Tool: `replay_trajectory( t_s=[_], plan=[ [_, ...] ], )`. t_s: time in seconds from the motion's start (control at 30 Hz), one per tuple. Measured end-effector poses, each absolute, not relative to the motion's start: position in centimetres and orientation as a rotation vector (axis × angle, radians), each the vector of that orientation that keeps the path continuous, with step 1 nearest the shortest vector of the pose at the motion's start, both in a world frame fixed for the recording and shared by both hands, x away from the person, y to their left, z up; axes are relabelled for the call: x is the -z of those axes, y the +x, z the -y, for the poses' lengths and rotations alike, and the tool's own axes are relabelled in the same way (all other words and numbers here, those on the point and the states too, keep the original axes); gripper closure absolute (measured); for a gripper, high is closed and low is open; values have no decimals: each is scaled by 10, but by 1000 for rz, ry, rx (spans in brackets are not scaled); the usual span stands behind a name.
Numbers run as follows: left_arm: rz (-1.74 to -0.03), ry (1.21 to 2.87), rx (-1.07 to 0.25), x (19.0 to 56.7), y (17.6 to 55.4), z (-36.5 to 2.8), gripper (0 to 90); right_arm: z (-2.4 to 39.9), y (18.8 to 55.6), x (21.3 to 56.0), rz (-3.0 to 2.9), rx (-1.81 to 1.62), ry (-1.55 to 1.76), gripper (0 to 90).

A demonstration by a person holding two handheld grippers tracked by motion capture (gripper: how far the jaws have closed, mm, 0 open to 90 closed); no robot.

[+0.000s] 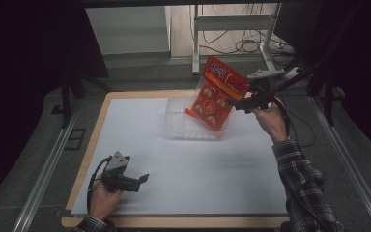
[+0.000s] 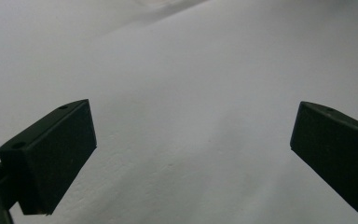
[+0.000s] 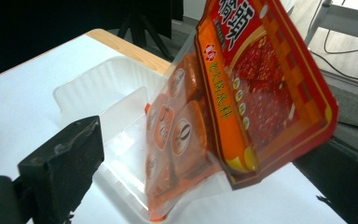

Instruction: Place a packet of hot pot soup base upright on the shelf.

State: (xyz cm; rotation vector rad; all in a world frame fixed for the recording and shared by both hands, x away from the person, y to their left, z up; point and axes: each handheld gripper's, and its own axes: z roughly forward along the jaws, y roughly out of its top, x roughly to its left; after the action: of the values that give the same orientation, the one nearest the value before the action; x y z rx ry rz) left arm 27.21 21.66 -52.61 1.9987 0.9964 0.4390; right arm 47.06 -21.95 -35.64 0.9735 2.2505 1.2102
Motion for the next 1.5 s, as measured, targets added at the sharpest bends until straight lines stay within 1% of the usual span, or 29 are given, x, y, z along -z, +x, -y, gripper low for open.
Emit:
replay_trajectory(
  t_s=[0.33,0.73,1.03,1.23,1.5],
  plan=[
    [-992,2012,-445,526,272,-215,0,224,455,364,-2262,-1198,952,5],
    [-986,2031,-451,526,272,-213,0,231,436,377,-2284,-1219,934,5],
    [-987,2050,-457,527,272,-211,0,229,414,392,-2304,-1200,884,5],
    [-986,2062,-462,527,272,-210,0,234,400,405,-2304,-1235,903,5],
    [-976,2070,-470,527,271,-210,1,240,387,413,-2301,-1241,935,4]
  ],
)
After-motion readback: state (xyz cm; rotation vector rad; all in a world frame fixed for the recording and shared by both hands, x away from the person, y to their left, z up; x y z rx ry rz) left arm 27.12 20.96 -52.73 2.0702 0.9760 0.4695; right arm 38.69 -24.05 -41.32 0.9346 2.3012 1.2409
